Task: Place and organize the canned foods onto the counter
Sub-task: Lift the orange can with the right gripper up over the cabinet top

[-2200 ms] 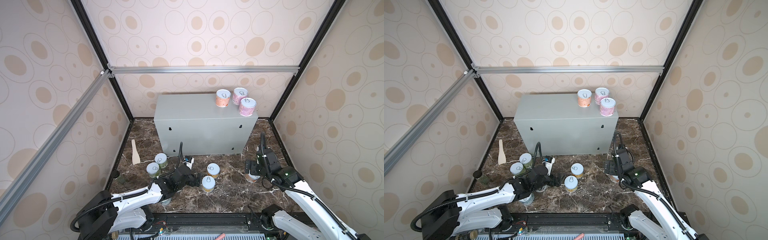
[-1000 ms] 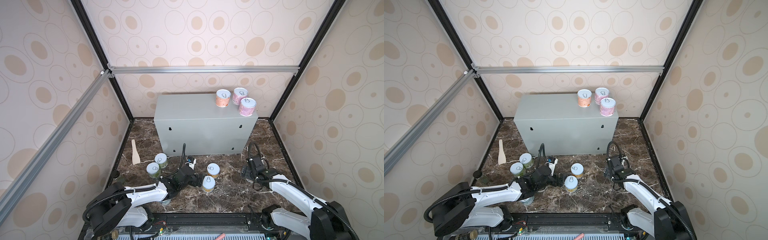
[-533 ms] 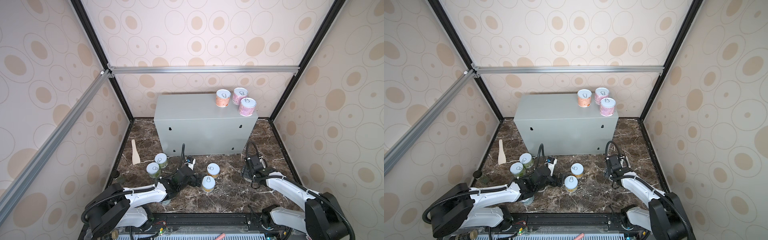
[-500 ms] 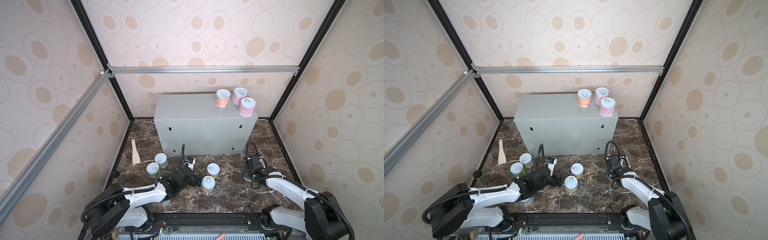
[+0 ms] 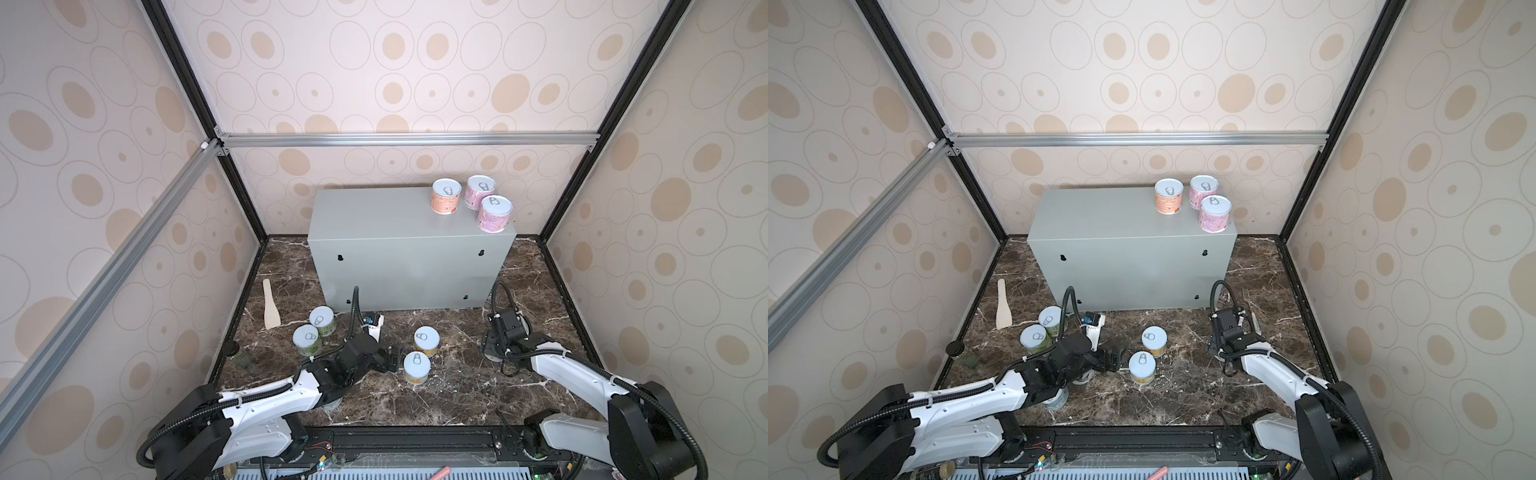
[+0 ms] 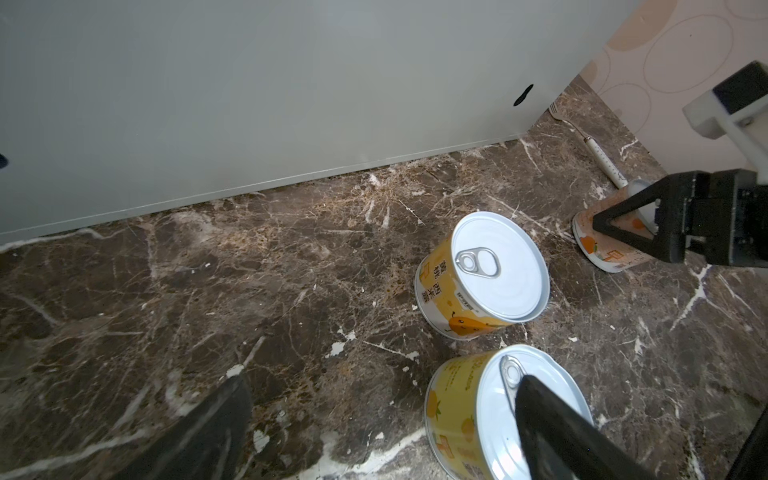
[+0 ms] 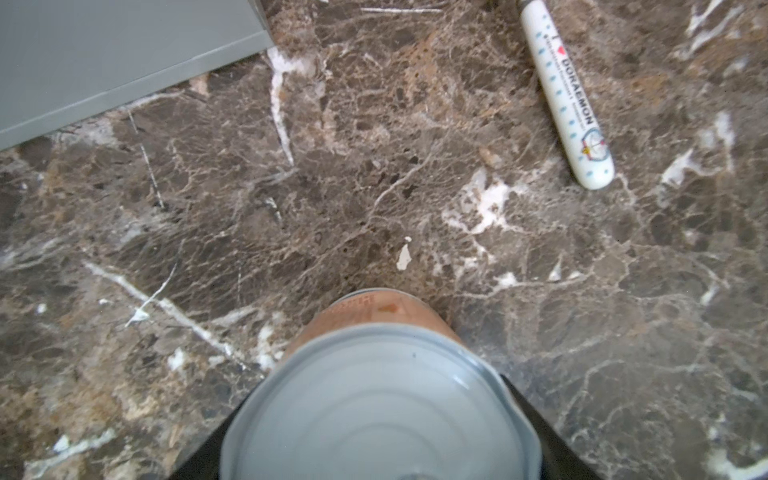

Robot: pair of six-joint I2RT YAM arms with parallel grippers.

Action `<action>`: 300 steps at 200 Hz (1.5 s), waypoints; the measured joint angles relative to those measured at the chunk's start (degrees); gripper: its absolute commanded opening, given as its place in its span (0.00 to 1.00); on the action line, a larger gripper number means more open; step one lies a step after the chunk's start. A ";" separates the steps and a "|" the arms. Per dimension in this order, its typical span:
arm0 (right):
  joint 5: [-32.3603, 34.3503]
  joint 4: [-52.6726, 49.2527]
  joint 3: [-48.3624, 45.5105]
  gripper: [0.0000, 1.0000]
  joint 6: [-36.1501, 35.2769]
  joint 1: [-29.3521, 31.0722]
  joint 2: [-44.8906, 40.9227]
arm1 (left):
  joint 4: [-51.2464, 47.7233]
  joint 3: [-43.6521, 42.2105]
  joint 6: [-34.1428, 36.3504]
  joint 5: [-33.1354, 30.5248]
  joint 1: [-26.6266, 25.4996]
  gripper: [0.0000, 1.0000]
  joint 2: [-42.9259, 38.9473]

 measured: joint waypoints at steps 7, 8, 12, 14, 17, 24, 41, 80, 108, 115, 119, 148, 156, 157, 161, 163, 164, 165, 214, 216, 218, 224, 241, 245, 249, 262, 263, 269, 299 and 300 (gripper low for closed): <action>-0.46 -0.24 0.00 0.49 -0.09 0.00 -0.35 | -0.39 0.00 0.00 -0.13 0.00 0.99 -0.63; -0.50 -0.26 0.00 0.49 -0.11 0.00 -0.39 | -0.46 0.00 0.00 -0.17 0.00 0.99 -0.76; -0.76 -0.48 0.00 0.49 -0.24 0.00 -0.66 | -0.66 0.00 0.00 -0.24 0.00 0.99 -1.14; -0.92 -0.61 0.00 0.49 -0.24 0.00 -0.81 | -0.79 0.00 -0.02 -0.31 0.00 0.99 -1.31; -1.14 -0.76 0.00 0.48 -0.28 0.00 -1.09 | -0.98 0.00 -0.02 -0.39 0.00 0.99 -1.66; -1.53 -1.22 0.00 0.48 -0.48 0.00 -1.75 | -1.42 0.00 -0.02 -0.57 0.00 0.99 -2.34; -2.62 -2.19 0.00 0.47 -1.14 0.00 -3.69 | -2.64 0.00 -0.04 -0.90 0.00 0.99 -3.96; -5.27 -6.32 0.68 0.46 -3.48 0.44 -7.28 | -5.90 0.00 -0.07 -1.90 0.00 0.99 -8.26; -6.71 -9.84 2.34 0.46 -5.01 2.05 -10.05 | -8.50 0.15 -0.02 -2.73 0.00 0.99 -10.64; -7.10 -10.51 2.89 0.46 -5.25 2.69 -10.78 | -9.42 0.31 0.00 -3.04 0.00 0.99 -11.08; -7.32 -10.86 3.17 0.46 -5.42 3.15 -11.15 | -9.94 0.39 0.00 -3.23 0.00 0.99 -11.34; -8.00 -12.96 4.96 0.46 -6.25 6.95 -12.61 | -13.66 1.33 0.28 -4.28 0.00 0.99 -13.66; -8.00 -13.97 5.66 0.46 -6.29 7.98 -12.63 | -14.64 1.75 0.46 -4.61 0.00 0.99 -14.60; -8.02 -14.10 5.73 0.46 -6.29 8.09 -12.63 | -14.75 1.79 0.48 -4.63 0.00 0.99 -14.69; -7.98 -14.56 6.08 0.46 -6.29 8.61 -12.61 | -15.21 2.08 0.52 -4.79 0.00 0.99 -15.10; -8.00 -14.88 6.34 0.46 -6.32 8.94 -12.63 | -15.47 2.19 0.55 -4.87 0.00 0.99 -15.34; -8.00 -14.99 6.43 0.46 -6.29 9.05 -12.63 | -15.52 2.23 0.57 -4.90 0.00 0.99 -15.41; -7.98 -15.15 6.56 0.46 -6.29 9.27 -12.61 | -15.63 2.32 0.59 -4.94 0.00 0.99 -15.56; -4.31 -21.77 15.02 0.45 -6.25 19.58 -12.46 | -20.28 5.09 1.55 -5.95 0.00 0.99 -18.73; -4.13 -21.99 15.39 0.45 -6.25 19.87 -12.41 | -20.39 5.16 1.64 -5.92 0.00 0.99 -18.80; -3.93 -22.36 15.89 0.45 -6.25 20.37 -12.37 | -20.55 5.25 1.79 -5.92 0.00 0.99 -18.84; -3.13 -23.10 17.49 0.44 -6.25 21.68 -12.17 | -21.16 5.60 2.03 -5.92 0.00 0.99 -18.91; -1.18 -25.14 21.86 0.43 -6.32 24.52 -11.19 | -23.28 6.93 2.89 -5.95 0.00 0.99 -18.75; -0.87 -25.66 22.97 0.43 -6.36 25.09 -10.82 | -23.65 7.21 3.04 -5.97 0.00 0.99 -18.73; -0.57 -26.01 23.89 0.43 -6.40 25.49 -10.51 | -24.13 7.58 3.26 -5.99 0.00 0.99 -18.71; 0.48 -27.78 27.23 0.43 -6.75 26.75 -9.16 | -25.68 8.76 3.78 -6.12 0.00 0.99 -18.73; 0.50 -28.02 27.61 0.43 -6.82 26.86 -8.98 | -25.75 8.83 3.80 -6.12 0.00 0.99 -18.75; 0.79 -28.68 28.92 0.43 -7.04 27.19 -8.46 | -26.27 9.33 4.04 -6.19 0.00 0.99 -18.84; 1.16 -32.39 35.47 0.43 -9.03 27.71 -6.32 | -28.98 11.45 5.01 -6.64 0.00 0.99 -20.26; 1.18 -32.50 35.78 0.43 -9.14 27.71 -6.23 | -29.07 11.52 5.01 -6.64 0.00 0.99 -20.28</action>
